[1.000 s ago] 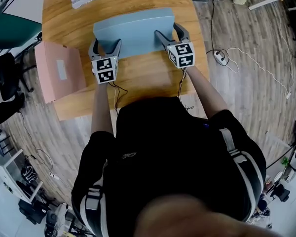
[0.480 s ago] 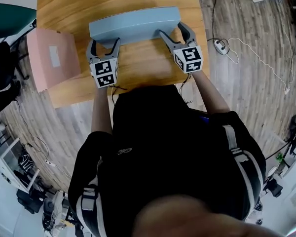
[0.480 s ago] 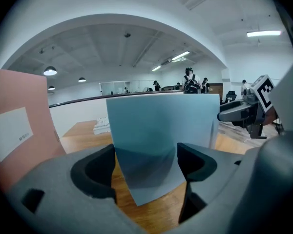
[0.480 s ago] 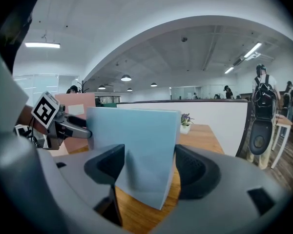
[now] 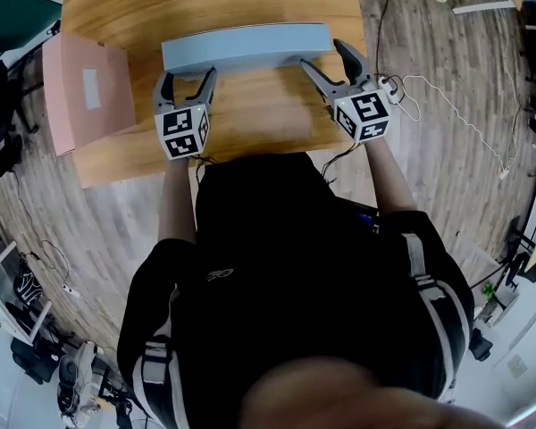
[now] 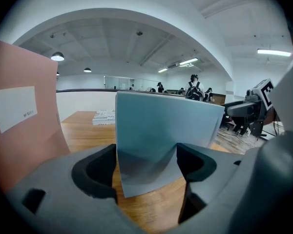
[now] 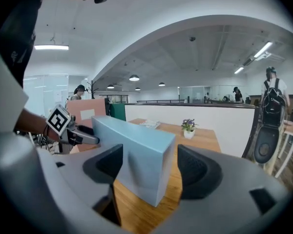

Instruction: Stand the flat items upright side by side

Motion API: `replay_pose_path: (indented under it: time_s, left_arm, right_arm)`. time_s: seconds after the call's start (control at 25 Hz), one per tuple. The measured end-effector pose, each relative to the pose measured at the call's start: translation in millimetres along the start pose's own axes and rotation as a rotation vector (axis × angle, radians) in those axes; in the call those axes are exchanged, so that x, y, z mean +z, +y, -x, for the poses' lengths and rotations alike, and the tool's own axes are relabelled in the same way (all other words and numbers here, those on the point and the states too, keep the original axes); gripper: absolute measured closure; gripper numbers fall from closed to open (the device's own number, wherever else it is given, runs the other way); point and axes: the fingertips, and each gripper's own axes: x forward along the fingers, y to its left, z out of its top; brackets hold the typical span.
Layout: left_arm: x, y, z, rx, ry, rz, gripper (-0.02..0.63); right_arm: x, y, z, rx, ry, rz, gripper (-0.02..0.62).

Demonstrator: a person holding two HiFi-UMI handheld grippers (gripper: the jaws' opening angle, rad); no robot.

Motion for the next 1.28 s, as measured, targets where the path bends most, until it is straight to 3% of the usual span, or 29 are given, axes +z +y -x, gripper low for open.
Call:
replay_pose_path:
  time_s: [0.08, 0.16, 0.4, 0.56, 1.08, 1.28]
  left_arm:
    - [-1, 0, 0, -0.005, -0.001, 0.007, 0.209]
    - [-3, -1, 0, -0.011, -0.002, 0.013, 0.209]
    - [-6, -1, 2, -0.023, 0.002, 0.019, 0.209]
    - [-7, -1, 4, -0.024, 0.001, 0.022, 0.209]
    - [-27, 9, 33, 0.013, 0.022, 0.059, 0.209]
    - [-42, 19, 45, 0.034, 0.032, 0.079, 0.209]
  right_arm:
    - [15, -1, 7, 0.017, -0.006, 0.008, 0.241]
    - [30, 4, 11, 0.061, 0.007, 0.078, 0.245]
    - [50, 67, -13, 0.39, 0.18, 0.487, 0.245]
    - [53, 100, -44, 0.529, 0.293, 0.65, 0.236]
    - [29, 144, -110, 0.632, 0.566, 0.877, 0.227]
    - [13, 149, -112, 0.645, 0.67, 0.949, 0.262]
